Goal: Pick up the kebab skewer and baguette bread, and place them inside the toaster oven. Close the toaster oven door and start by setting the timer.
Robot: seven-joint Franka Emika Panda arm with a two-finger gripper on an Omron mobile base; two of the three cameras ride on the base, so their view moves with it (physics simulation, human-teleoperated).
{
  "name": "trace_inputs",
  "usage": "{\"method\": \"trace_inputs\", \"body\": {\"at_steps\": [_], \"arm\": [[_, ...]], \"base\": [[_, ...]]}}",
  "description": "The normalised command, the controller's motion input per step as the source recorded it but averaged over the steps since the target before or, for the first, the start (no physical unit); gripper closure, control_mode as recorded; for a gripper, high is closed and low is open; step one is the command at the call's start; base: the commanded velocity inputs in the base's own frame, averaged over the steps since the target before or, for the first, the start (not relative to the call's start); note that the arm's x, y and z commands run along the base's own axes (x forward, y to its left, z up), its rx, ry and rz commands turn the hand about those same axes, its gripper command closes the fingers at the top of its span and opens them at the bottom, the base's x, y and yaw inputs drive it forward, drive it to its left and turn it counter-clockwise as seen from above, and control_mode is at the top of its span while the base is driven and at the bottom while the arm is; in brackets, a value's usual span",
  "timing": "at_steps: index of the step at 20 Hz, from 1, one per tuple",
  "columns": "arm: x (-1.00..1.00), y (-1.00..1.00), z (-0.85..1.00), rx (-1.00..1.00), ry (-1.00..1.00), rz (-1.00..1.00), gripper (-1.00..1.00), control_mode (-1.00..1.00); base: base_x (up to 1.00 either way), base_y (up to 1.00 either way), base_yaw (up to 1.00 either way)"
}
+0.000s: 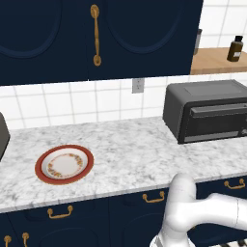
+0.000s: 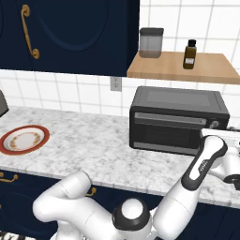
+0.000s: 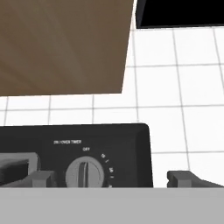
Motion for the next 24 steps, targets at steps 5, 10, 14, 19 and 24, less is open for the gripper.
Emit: {"method": "trace_inputs", "body": {"at_steps": [5, 10, 14, 19, 24], "arm": [[0.39, -0.18, -0.07, 0.0, 0.0, 0.05, -1.0, -1.0], [0.25, -0.25, -0.03, 0.0, 0.0, 0.04, -1.0, -1.0], [0.13, -0.11, -0.01, 0.0, -0.01, 0.0, -1.0, -1.0], [0.02, 0.0, 0.0, 0.0, -0.05, -0.03, -1.0, -1.0], [0.0, 0.0, -0.02, 0.0, -0.08, -0.15, -1.0, -1.0]], "base": [[0.0, 0.0, 0.0], [0.0, 0.0, 0.0], [0.0, 0.0, 0.0], [0.0, 0.0, 0.0], [0.0, 0.0, 0.0]]}}
